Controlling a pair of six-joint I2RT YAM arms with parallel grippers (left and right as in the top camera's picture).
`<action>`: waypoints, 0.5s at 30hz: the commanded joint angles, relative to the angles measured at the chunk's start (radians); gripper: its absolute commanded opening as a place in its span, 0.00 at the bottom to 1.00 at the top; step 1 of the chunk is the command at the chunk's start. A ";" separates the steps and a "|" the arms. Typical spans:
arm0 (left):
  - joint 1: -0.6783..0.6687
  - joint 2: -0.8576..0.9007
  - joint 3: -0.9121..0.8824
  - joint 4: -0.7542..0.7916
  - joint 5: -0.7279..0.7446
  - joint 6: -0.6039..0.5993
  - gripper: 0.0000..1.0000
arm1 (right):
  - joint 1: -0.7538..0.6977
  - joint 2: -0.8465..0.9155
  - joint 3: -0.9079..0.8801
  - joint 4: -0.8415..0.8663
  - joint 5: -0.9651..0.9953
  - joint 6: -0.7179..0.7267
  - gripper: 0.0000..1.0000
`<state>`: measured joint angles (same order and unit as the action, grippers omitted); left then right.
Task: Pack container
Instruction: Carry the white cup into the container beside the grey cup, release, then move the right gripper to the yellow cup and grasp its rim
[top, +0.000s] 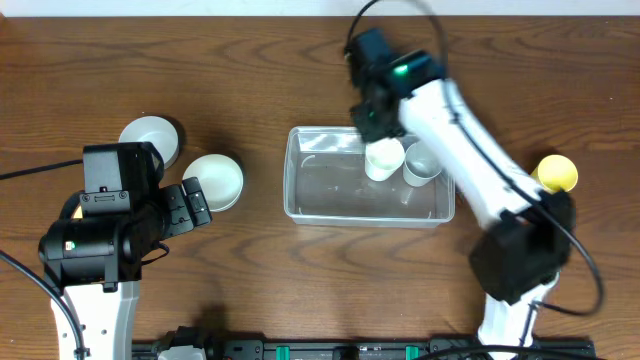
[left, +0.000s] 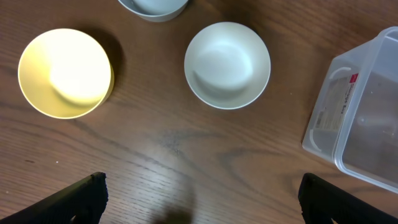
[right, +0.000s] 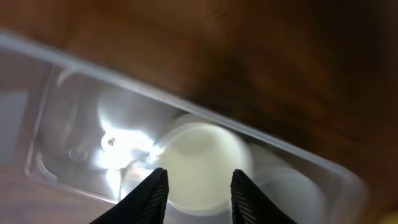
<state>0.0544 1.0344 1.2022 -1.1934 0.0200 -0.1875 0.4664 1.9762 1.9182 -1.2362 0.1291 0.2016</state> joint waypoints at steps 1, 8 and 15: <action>0.002 0.003 0.010 -0.003 -0.002 -0.009 0.98 | -0.109 -0.135 0.058 -0.045 0.104 0.191 0.38; 0.002 0.004 0.010 -0.002 -0.002 -0.010 0.98 | -0.467 -0.277 0.057 -0.175 0.034 0.378 0.99; 0.002 0.004 0.010 -0.002 -0.002 -0.010 0.98 | -0.713 -0.272 -0.074 -0.192 0.009 0.354 0.99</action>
<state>0.0544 1.0344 1.2022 -1.1931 0.0196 -0.1875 -0.1974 1.6909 1.9182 -1.4395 0.1585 0.5335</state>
